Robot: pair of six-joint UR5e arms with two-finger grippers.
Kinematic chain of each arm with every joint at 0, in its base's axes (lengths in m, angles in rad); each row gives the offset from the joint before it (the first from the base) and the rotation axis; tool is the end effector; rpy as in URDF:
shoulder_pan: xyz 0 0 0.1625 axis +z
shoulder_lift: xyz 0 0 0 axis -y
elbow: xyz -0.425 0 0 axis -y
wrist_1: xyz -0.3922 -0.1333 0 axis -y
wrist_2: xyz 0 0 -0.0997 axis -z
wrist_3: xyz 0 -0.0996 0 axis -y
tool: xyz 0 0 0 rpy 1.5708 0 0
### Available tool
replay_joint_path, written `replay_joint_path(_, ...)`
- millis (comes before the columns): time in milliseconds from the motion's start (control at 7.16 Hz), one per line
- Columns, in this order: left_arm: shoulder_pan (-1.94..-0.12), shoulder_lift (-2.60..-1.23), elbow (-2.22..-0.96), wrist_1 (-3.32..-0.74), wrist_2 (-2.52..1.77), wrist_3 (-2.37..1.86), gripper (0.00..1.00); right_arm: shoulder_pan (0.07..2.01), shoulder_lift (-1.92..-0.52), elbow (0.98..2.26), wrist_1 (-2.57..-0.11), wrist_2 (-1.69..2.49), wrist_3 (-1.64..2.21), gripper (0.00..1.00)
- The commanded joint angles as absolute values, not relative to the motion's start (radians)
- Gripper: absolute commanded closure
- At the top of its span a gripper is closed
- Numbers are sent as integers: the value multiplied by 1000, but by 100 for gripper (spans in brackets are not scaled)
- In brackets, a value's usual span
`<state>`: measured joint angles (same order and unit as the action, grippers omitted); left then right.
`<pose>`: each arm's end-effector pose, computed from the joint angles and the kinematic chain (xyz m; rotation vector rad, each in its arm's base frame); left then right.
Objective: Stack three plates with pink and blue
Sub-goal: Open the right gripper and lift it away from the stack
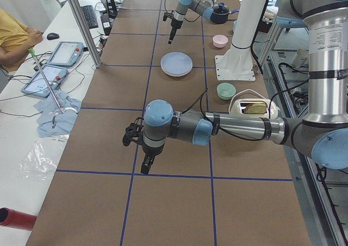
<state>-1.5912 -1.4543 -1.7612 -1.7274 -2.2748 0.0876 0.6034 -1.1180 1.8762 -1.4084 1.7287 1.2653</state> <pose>-0.0781 -0.4546 0.6068 0.2586 0.6883 0.1453 -0.4350 -0.4426 0.2552 0.2720 -0.8912 0.2034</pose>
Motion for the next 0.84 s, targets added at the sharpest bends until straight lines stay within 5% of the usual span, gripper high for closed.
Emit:
replay_joint_path(0, -1592, -1424, -1755, -1724, -2276, 87, 0, 876, -1204, 1884, -1436, 1995, 942, 0)
replay_joint_path(699, -1588, -1404, -1732, -1736, -2279, 91, 0, 1450, -1420, 1591, -1508, 2344, -33, 0)
